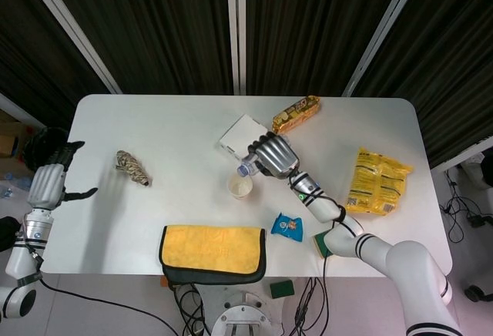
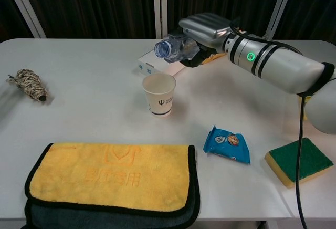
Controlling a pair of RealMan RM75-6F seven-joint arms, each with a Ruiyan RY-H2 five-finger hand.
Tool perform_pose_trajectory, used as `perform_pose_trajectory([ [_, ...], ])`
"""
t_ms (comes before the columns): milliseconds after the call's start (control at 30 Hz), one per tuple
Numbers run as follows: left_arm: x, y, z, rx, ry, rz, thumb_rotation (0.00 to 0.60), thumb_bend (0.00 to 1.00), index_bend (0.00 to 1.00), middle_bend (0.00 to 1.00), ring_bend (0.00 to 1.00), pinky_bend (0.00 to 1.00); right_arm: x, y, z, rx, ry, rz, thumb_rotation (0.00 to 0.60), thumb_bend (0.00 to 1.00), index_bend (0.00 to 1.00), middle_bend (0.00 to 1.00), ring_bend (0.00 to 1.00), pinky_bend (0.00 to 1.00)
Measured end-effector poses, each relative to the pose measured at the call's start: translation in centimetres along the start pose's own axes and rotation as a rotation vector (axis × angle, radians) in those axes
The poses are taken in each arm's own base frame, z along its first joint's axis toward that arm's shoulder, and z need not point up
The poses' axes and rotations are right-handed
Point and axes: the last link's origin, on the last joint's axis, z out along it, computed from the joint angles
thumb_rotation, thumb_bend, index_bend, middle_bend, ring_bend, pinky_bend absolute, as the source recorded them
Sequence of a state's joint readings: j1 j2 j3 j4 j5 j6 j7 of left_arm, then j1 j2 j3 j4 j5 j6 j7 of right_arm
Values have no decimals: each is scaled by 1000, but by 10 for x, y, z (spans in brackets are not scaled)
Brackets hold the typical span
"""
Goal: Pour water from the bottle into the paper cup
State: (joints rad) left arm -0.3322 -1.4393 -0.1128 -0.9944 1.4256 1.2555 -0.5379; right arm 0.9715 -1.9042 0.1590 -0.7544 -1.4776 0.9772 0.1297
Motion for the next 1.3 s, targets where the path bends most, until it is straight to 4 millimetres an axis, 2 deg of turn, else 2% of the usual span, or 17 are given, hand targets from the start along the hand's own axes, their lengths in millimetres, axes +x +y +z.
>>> perform_pose_trajectory([
  [233, -2, 0, -1, 0, -5, 4, 600, 69, 100, 105, 51, 167, 12, 10, -12, -57, 14, 263, 600, 477, 827, 572, 391, 346],
  [500, -7, 1, -3, -5, -31, 0, 600, 80, 100, 105, 51, 167, 19, 42, -36, -165, 44, 579, 600, 476, 827, 581, 391, 360],
  [967, -24, 3, -9, -18, -79, 11, 600, 90, 101, 105, 51, 167, -11, 90, -88, -341, 20, 1092, 600, 472, 827, 581, 391, 360],
  [1300, -34, 3, -11, -45, -64, -3, 600, 97, 109, 109, 51, 167, -32, 111, -117, -362, 1, 1244, 600, 459, 821, 581, 391, 359],
])
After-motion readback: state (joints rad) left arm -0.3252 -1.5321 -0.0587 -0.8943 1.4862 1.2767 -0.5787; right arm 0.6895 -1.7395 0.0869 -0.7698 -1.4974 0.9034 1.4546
